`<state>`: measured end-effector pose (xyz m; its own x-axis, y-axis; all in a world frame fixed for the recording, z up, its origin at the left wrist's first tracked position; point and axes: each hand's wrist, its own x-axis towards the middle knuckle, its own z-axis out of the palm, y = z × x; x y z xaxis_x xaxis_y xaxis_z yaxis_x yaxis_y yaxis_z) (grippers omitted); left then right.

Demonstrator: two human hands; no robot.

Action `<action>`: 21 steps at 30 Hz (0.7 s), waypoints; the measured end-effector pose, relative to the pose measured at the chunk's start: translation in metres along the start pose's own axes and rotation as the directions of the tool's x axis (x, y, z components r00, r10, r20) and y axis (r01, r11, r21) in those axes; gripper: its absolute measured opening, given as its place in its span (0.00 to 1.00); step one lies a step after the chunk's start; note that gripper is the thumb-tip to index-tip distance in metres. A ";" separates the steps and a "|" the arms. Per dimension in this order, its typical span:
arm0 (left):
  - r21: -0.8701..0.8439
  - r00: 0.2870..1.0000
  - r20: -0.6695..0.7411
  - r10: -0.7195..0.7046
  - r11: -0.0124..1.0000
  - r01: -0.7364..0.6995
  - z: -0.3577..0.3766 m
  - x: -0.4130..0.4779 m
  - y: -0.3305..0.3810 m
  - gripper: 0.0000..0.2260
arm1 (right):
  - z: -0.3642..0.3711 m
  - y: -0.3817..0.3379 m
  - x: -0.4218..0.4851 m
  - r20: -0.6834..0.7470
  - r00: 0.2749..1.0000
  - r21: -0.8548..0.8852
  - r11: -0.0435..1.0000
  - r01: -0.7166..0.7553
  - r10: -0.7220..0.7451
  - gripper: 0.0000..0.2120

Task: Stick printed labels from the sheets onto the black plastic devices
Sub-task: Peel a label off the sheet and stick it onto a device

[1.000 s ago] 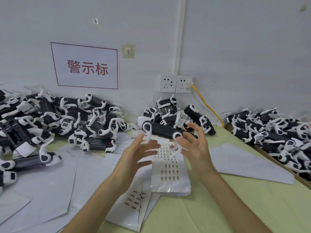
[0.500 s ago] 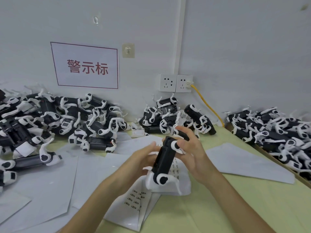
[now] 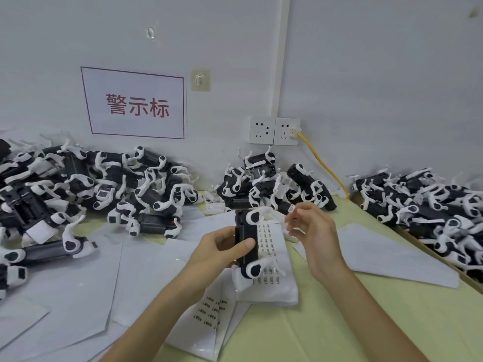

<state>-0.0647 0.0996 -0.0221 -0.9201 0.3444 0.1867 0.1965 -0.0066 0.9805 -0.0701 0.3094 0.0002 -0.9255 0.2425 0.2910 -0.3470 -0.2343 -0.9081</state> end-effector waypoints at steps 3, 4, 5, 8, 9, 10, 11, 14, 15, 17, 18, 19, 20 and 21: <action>-0.028 0.998 -0.058 -0.002 1.000 0.000 0.000 0.001 -0.002 0.20 | 0.003 -0.001 -0.003 0.199 0.980 -0.019 1.000 -0.002 0.006 0.06; -0.037 0.998 -0.069 -0.001 0.999 -0.002 -0.001 0.002 -0.002 0.21 | 0.004 0.000 -0.005 0.287 0.958 -0.044 0.999 -0.006 0.018 0.04; -0.043 0.997 -0.077 0.000 0.999 -0.003 -0.002 0.002 -0.003 0.23 | 0.005 0.002 -0.006 0.354 0.935 -0.084 0.996 0.001 0.029 0.04; -0.040 0.997 -0.081 0.000 0.999 -0.004 -0.003 0.003 -0.005 0.23 | 0.008 0.008 -0.009 0.427 0.904 -0.222 0.972 0.082 0.022 0.05; -0.034 0.997 -0.083 -0.003 0.999 0.000 -0.003 0.003 -0.006 0.23 | 0.009 0.009 -0.010 0.429 0.903 -0.251 0.962 0.106 0.012 0.04; -0.031 0.996 -0.085 -0.008 1.000 0.005 -0.003 0.003 -0.006 0.23 | 0.010 0.010 -0.011 0.430 0.903 -0.268 0.956 0.122 0.006 0.03; -0.031 0.996 -0.085 -0.011 0.999 0.009 -0.003 0.004 -0.007 0.22 | 0.010 0.011 -0.011 0.431 0.902 -0.280 0.950 0.135 -0.001 0.03; -0.029 0.996 -0.087 -0.013 1.000 0.011 -0.002 0.004 -0.008 0.23 | 0.011 0.015 -0.009 0.430 0.903 -0.342 0.923 0.179 -0.016 0.07; -0.026 0.996 -0.091 -0.013 1.000 0.011 -0.001 0.004 -0.009 0.24 | 0.011 0.016 -0.009 0.429 0.903 -0.362 0.913 0.190 -0.017 0.08; -0.019 0.994 -0.104 -0.015 1.000 0.013 -0.001 0.005 -0.011 0.24 | 0.012 0.017 -0.010 0.429 0.903 -0.388 0.900 0.200 -0.015 0.10; -0.018 0.994 -0.111 -0.016 1.000 0.014 0.000 0.005 -0.011 0.24 | 0.012 0.016 -0.011 0.429 0.903 -0.395 0.896 0.203 -0.015 0.10; -0.017 0.993 -0.119 -0.017 1.000 0.015 0.000 0.005 -0.012 0.24 | 0.013 0.016 -0.011 0.431 0.902 -0.398 0.894 0.207 -0.017 0.09; -0.014 0.992 -0.128 -0.019 1.000 0.017 0.000 0.006 -0.013 0.25 | 0.013 0.016 -0.012 0.432 0.902 -0.397 0.893 0.212 -0.022 0.07; -0.010 0.990 -0.137 -0.021 1.000 0.019 0.001 0.006 -0.014 0.25 | 0.014 0.016 -0.012 0.431 0.902 -0.394 0.894 0.215 -0.027 0.05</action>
<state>-0.0725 0.1023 -0.0344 -0.9616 0.2130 0.1731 0.1752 -0.0091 0.9845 -0.0665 0.2895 -0.0137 -0.8909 -0.1810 0.4167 -0.4491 0.2135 -0.8676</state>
